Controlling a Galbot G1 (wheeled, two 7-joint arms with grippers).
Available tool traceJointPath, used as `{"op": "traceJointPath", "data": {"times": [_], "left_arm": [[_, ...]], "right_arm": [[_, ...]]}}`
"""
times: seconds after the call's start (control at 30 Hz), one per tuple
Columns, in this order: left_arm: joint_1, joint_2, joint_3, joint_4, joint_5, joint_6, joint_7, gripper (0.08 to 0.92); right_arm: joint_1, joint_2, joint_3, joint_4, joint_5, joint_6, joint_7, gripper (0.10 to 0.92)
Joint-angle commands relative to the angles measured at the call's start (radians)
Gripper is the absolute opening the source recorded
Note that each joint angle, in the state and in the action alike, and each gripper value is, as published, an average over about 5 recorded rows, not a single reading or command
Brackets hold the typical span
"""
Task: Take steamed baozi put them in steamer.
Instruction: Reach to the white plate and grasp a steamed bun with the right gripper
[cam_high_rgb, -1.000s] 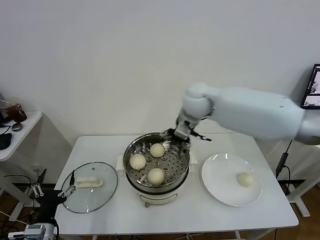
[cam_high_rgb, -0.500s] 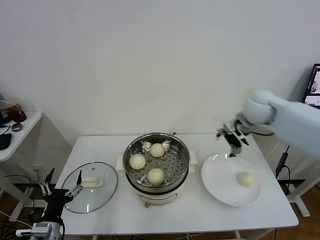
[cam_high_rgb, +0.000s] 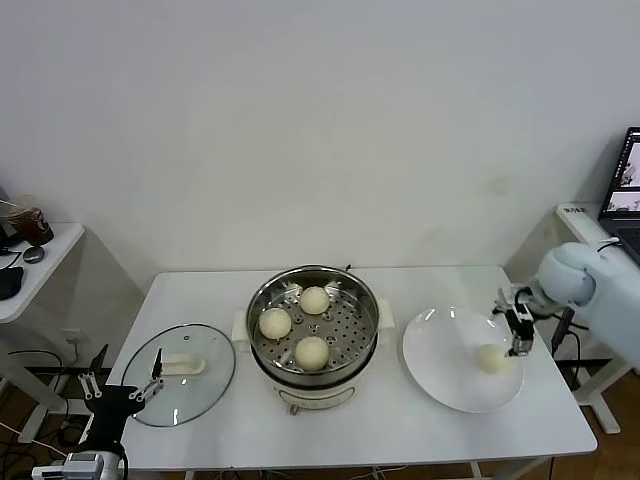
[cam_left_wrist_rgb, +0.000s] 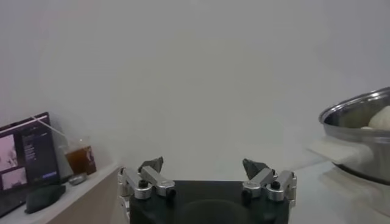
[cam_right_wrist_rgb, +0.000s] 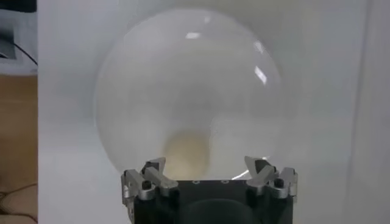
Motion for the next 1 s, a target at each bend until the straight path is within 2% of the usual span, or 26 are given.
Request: {"op": "traceJointPath", "data": {"times": [0.03, 0.3, 0.77, 0.87, 1.0], "left_arm": [[0.003, -0.002, -0.004, -0.003, 0.003, 0.002, 0.0, 0.823], [0.003, -0.003, -0.008, 0.0, 0.004, 0.003, 0.0, 0.823], [0.005, -0.004, -0.014, 0.002, 0.002, 0.0, -0.002, 0.823], [0.007, -0.005, -0.016, 0.0, 0.001, -0.001, -0.002, 0.823], [0.008, -0.006, -0.017, -0.002, 0.0, -0.002, -0.002, 0.823]], "right_arm": [[-0.175, 0.07, 0.152, -0.129, -0.103, 0.025, 0.017, 0.823], [-0.17, 0.152, 0.152, -0.172, -0.117, 0.027, 0.02, 0.823], [-0.179, 0.196, 0.162, -0.209, -0.161, 0.015, 0.019, 0.812], [-0.176, 0.194, 0.165, -0.207, -0.169, 0.008, 0.017, 0.771], [-0.167, 0.181, 0.163, -0.193, -0.169, 0.004, 0.014, 0.661]]}}
